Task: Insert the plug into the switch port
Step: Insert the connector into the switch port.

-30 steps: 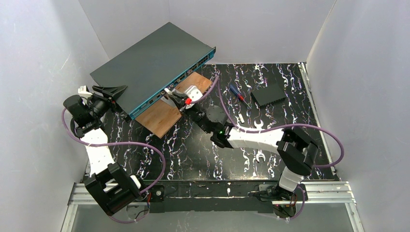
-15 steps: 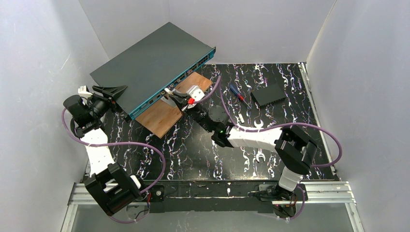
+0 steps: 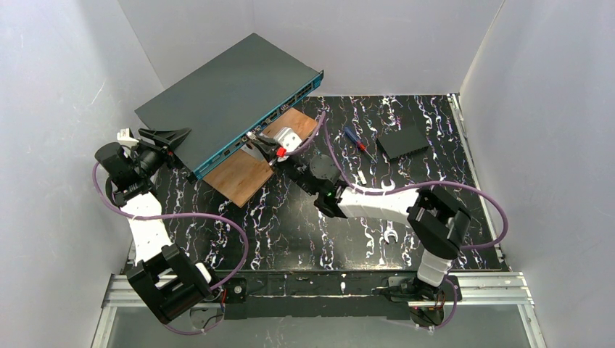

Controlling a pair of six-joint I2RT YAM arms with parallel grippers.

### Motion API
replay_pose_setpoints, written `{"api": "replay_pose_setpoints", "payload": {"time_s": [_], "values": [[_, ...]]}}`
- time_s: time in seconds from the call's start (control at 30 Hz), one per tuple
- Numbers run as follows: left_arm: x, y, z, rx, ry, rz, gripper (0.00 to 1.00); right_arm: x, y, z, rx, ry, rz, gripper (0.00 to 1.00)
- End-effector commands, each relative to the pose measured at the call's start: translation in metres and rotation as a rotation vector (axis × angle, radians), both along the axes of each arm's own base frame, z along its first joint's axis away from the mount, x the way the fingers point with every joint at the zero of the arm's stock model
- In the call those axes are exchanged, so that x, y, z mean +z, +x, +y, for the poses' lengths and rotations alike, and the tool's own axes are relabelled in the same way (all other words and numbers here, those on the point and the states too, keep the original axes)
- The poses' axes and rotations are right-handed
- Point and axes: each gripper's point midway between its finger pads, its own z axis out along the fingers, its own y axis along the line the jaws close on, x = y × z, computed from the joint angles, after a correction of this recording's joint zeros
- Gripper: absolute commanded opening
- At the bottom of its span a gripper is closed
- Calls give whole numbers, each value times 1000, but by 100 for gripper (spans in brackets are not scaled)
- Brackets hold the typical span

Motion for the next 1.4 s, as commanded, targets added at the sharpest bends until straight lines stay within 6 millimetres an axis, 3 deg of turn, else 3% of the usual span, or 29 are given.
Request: {"api": "replay_pose_setpoints", "payload": {"time_s": [0.0, 0.27, 0.47, 0.6, 0.73, 1.0, 1.1, 1.3, 1.37], "values": [[-31, -6, -22, -90, 24, 60, 0, 23, 15, -4, -25, 81, 5, 1], [-30, -7, -23, -93, 28, 56, 0, 19, 25, 11, -31, 37, 22, 1], [-31, -7, -23, -92, 27, 58, 0, 24, 33, 1, -96, 39, 58, 1], [-31, -7, -23, -93, 27, 59, 0, 33, 30, -13, -118, 41, 69, 17], [-32, -7, -23, -92, 24, 61, 0, 44, 22, -24, -111, 30, 78, 40], [-32, -7, -23, -93, 23, 61, 0, 45, 11, -40, -100, 11, 86, 55], [-32, -7, -23, -94, 23, 61, 0, 40, 8, -36, -79, -13, 89, 51], [-32, -7, -23, -94, 23, 61, 0, 33, 1, -18, 4, -49, 101, 3], [-32, -7, -23, -94, 24, 60, 0, 30, -2, -13, 33, -57, 107, 1]]}}
